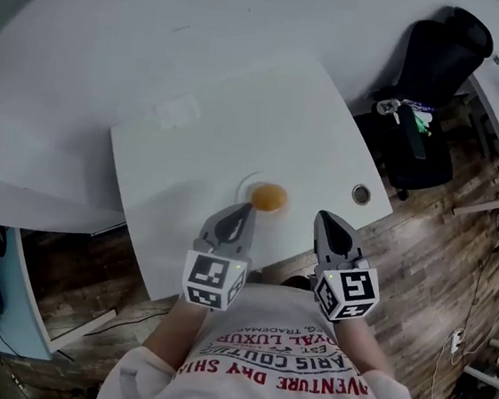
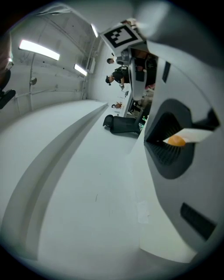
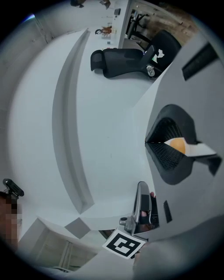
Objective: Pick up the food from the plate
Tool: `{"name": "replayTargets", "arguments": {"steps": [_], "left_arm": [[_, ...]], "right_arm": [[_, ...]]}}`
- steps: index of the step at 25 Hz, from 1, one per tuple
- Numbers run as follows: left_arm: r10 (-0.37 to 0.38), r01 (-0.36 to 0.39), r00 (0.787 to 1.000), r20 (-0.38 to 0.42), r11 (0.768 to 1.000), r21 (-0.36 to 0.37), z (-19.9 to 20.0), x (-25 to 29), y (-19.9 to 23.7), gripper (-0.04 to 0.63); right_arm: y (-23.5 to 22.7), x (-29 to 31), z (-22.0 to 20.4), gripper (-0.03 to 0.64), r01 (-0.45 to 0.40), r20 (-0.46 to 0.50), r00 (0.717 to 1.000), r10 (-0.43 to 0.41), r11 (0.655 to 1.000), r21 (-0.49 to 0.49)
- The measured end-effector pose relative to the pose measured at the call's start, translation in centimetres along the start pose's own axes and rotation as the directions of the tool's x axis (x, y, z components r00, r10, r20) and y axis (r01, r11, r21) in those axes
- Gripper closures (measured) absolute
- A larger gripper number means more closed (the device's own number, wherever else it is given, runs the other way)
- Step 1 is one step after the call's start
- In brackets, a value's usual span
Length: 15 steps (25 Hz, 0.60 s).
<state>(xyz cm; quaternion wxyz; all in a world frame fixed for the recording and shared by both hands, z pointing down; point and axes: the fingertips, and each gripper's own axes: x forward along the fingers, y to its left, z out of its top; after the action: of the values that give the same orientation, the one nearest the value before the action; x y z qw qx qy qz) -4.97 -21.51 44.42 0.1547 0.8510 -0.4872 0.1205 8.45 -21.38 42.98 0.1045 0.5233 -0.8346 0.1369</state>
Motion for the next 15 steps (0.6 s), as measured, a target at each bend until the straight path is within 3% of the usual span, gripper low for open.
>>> {"name": "replayTargets", "arguments": {"steps": [7,10,12,15], "left_arm": [[0.008,-0.009,0.996,-0.091,1.000,-0.017,-2.5,3.2,1.9,0.592],[-0.018,0.013,0.985,-0.171,0.999,-0.034,-4.7,5.0,2.1,0.573],[-0.045,0.042,0.975,-0.219,0.999,-0.016,-5.9,6.5,1.6,0.365],[-0.031,0.033,0.960,-0.277,0.999,0.004,-7.7,8.3,1.4,0.232]], "right_arm": [[-0.8,5.1,-1.1,0.606,-0.083,-0.093,0.992,0.084,0.996,0.011],[-1.4,7.6,-1.9,0.606,-0.130,-0.145,0.981,0.130,0.991,0.016],[-1.9,9.1,-2.4,0.606,-0.161,-0.175,0.971,0.160,0.987,0.012],[-2.4,10.8,-2.7,0.606,-0.192,-0.194,0.962,0.190,0.981,0.009]]}}
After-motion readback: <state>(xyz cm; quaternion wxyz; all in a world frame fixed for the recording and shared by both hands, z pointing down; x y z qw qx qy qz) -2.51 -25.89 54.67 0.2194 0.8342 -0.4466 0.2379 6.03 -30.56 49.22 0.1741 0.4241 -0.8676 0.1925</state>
